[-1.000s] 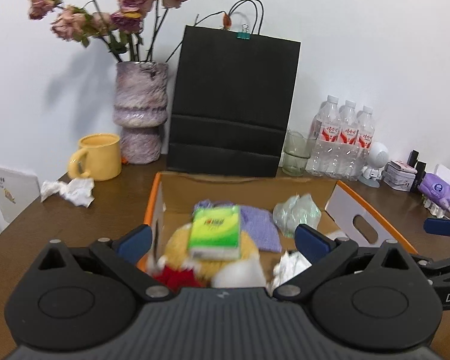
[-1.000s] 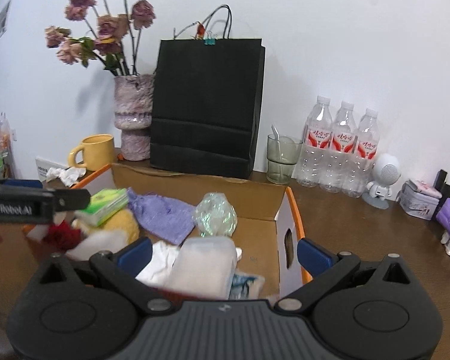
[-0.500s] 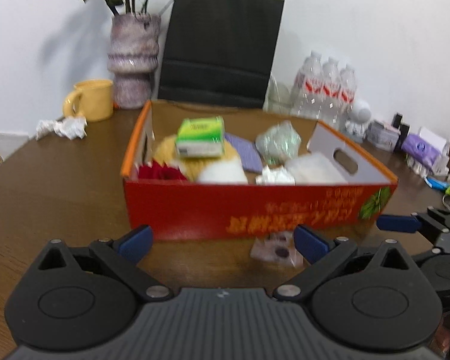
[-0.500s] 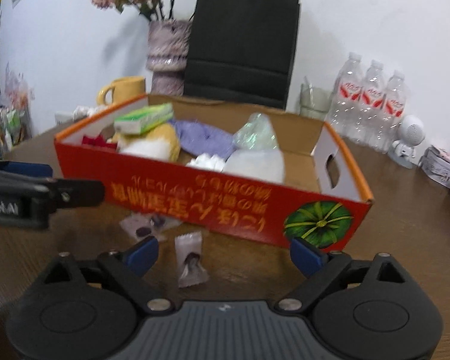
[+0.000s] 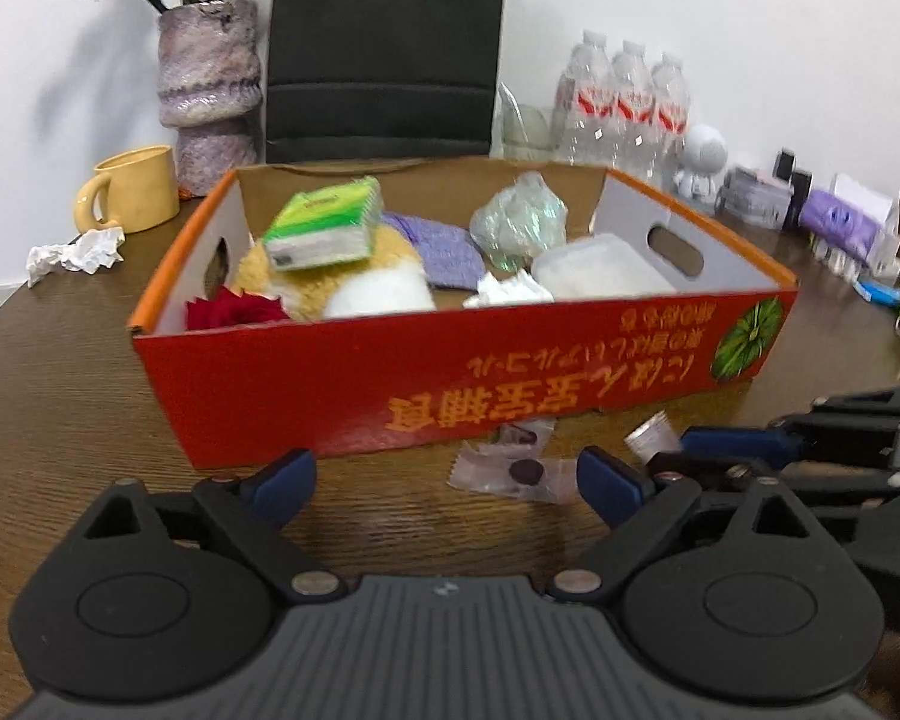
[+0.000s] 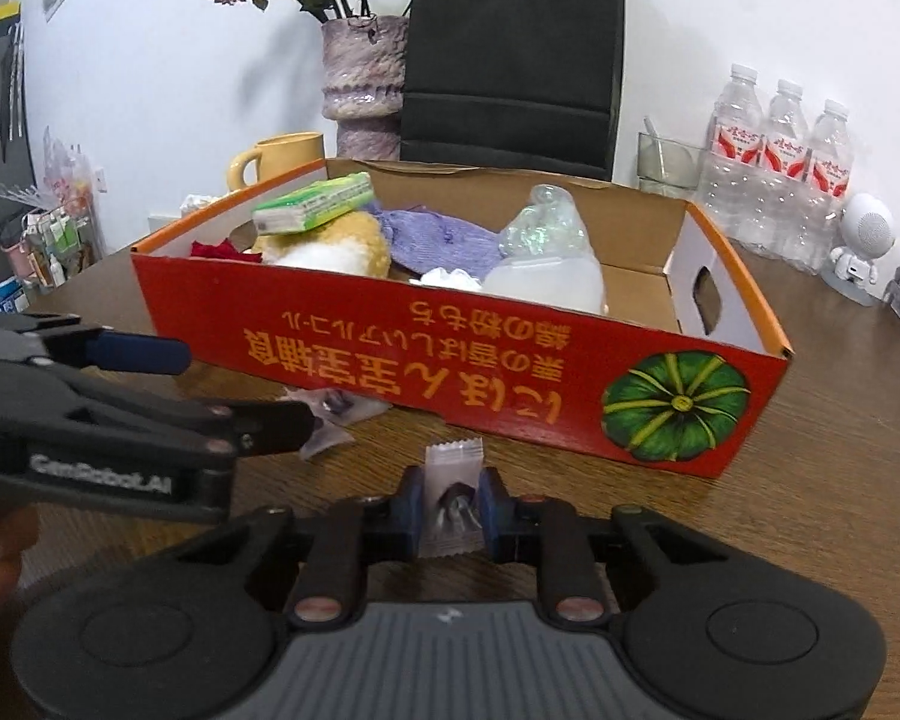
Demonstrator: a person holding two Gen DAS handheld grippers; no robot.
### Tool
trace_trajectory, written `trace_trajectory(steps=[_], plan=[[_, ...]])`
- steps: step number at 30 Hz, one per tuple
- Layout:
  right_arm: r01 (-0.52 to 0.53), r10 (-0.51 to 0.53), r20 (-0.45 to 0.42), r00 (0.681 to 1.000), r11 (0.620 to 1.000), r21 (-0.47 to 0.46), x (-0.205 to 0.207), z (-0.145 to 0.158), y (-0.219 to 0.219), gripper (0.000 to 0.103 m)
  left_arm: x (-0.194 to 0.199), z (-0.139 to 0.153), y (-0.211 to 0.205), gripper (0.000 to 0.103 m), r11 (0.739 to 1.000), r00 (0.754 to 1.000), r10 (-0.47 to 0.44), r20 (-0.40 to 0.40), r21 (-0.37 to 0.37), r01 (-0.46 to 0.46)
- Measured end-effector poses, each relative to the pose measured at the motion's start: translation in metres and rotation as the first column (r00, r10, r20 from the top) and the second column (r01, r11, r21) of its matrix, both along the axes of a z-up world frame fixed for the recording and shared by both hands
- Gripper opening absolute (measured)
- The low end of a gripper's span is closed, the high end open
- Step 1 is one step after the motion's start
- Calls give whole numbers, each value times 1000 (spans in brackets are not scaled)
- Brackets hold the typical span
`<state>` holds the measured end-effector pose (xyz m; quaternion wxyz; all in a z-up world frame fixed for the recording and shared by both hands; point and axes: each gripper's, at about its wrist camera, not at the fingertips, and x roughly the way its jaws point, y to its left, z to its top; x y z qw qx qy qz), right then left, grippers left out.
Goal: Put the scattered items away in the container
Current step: 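Grasp a wrapped candy with the right gripper while the left grasps another candy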
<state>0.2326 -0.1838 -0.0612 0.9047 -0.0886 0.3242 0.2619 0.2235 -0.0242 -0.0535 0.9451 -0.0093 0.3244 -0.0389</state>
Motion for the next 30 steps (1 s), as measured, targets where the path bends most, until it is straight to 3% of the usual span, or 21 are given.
trace_trajectory(steps=[6,7,10,12,30], plan=[[26,-26,-3,1000,1000,9,1,0,-19,18,6,-8,-15,82,998,1000,-6,-17,56,7],[30,-30,-5,1000,999,13,2,1,-22,18,6,-8,-16,77,998,1000,-9,-12,55,10],[32,-32,-7,999,999,17,2,0,-24,18,3,-6,-18,42,998,1000,-28,8,55,27],[26,-26,-6,1000,999,18,1,0,-23,18,0,-6,-19,36,998,999,-37,13,59,36],[11,-11,25,1000,1000,15,-4,2,-19,18,-16,1,-11,28,999,997,-43,60,-11,44]])
